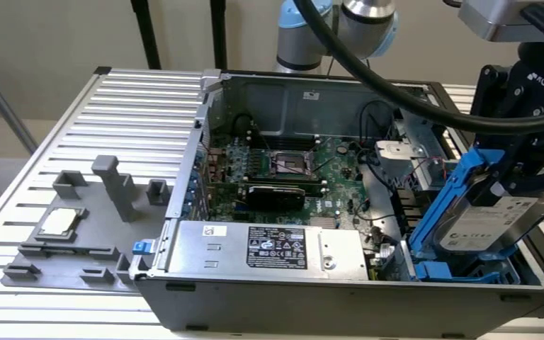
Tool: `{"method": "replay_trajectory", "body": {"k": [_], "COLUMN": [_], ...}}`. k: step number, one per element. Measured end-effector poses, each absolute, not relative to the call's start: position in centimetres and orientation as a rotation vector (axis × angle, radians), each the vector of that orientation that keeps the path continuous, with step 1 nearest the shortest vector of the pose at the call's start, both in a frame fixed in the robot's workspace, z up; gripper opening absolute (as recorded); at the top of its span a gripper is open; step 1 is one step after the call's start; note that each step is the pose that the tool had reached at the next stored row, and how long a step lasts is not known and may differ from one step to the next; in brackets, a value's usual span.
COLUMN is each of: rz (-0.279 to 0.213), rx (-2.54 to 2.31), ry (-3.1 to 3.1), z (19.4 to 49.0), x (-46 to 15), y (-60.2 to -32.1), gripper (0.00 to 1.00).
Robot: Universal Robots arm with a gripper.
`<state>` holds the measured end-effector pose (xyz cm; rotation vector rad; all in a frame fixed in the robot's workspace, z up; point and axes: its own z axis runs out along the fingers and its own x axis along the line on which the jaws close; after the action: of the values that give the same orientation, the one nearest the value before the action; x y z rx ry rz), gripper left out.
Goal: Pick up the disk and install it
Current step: 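Insert the disk into the insertion slot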
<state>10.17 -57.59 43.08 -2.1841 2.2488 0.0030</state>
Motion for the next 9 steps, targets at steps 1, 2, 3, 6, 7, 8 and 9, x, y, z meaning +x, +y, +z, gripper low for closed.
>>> {"method": "replay_trajectory", "body": {"k": [1,2,3,6,7,8,9], "rz": [0.004,0.005,0.006,0.010,0.010,0.011,0.012], "rx": [-2.185,-2.185,-2.186,-2.187,-2.188,-2.188,-2.188], "ry": [2.249,2.249,2.250,2.251,2.252,2.252,2.253], "z": [43.08,43.09,43.16,43.73,43.84,43.86,43.86], "x": [10.19,10.20,10.21,10.23,10.22,10.21,10.21], "y": [-57.59,-57.59,-57.59,-57.59,-57.59,-57.59,-57.59], "gripper": [0.00,0.00,0.00,0.00,0.00,0.00,0.00]}}
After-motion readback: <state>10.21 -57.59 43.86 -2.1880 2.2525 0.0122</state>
